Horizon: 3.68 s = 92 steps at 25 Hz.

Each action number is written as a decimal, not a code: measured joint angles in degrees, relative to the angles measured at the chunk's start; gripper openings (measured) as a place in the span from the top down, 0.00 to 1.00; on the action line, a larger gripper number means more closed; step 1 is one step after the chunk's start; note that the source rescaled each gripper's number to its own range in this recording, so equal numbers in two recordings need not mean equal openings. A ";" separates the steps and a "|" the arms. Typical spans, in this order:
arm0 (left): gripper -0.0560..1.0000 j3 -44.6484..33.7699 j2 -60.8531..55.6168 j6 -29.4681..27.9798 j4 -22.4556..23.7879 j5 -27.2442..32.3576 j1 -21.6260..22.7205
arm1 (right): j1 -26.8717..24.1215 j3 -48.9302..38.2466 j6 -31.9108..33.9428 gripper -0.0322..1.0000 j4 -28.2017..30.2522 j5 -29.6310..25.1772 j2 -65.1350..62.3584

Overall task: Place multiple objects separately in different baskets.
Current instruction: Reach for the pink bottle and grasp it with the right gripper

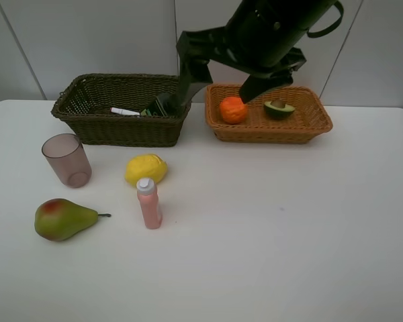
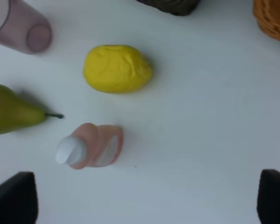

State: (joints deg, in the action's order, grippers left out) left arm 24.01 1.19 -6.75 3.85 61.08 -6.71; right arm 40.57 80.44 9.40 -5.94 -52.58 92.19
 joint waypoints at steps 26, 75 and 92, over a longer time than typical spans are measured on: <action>0.00 0.00 0.00 0.00 0.00 0.00 0.00 | 7.61 0.00 0.43 0.01 -0.87 12.49 17.52; 0.00 0.00 0.00 0.00 0.00 0.00 0.00 | 10.05 0.00 0.21 0.66 -5.38 17.26 28.58; 0.00 0.00 0.00 0.00 0.00 0.00 0.00 | 10.05 0.00 0.21 0.76 -5.45 17.19 28.58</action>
State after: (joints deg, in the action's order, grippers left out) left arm 24.01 1.19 -6.75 3.85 61.08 -6.71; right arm 50.61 80.44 9.61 -11.39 -35.40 120.77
